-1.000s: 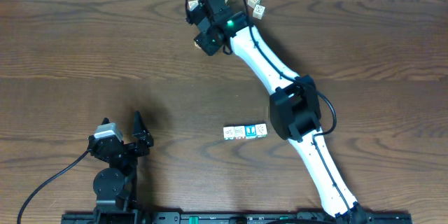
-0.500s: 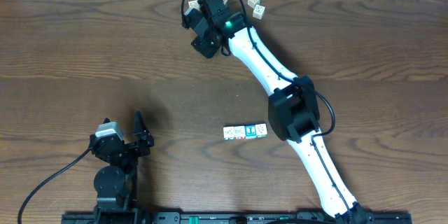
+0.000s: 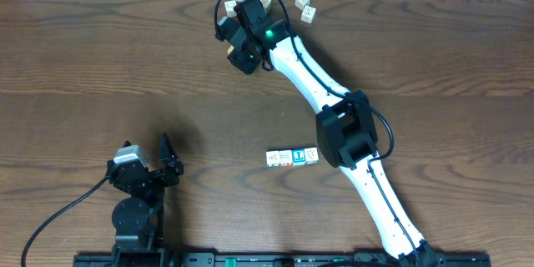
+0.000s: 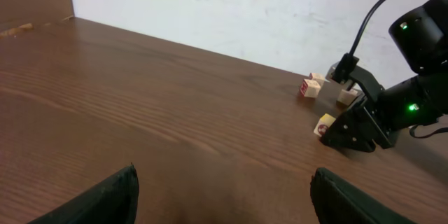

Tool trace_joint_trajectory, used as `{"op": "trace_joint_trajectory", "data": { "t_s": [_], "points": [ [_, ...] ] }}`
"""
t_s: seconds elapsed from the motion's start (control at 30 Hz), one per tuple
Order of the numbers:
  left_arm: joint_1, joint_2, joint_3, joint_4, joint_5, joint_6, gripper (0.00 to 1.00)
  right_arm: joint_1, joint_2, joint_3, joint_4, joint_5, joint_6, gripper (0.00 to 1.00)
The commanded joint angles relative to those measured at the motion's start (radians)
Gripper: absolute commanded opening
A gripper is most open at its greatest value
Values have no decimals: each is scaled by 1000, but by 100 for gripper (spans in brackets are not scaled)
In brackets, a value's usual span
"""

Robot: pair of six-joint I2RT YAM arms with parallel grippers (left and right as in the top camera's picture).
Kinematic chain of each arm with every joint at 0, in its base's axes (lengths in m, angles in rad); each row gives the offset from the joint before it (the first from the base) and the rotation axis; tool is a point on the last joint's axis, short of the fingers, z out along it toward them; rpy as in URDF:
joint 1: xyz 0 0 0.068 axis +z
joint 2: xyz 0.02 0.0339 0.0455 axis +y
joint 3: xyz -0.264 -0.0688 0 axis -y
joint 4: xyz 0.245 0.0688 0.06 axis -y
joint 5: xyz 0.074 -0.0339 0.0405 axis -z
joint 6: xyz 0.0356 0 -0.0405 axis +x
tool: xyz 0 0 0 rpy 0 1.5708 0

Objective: Lift 5 blocks
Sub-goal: 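Grasp the yellow 'W' block and lift it toward the right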

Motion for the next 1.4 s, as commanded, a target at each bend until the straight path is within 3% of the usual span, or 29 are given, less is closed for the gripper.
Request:
{"op": "trace_joint_trajectory", "data": {
  "t_s": [0.0,0.23,0.4,0.7,0.87,1.37],
  "points": [
    [-2,3,-24,-30,-9,6,79,3,22,2,11,-3,-33,48],
    [-2,3,-24,-30,-10,6,79,3,22,2,39,-1,-43,48],
    [-2,3,-24,-30,-9,6,79,2,22,2,55,-2,-43,42],
    [-2,3,-24,-30,-9,6,79,3,23,2,62,-2,-43,19],
    [-2,3,-24,-30,-9,6,79,6,22,2,58,-2,-27,12],
    [-2,3,-24,-30,-10,6,79,18,-121,13,50,-2,52,4]
  ]
}}
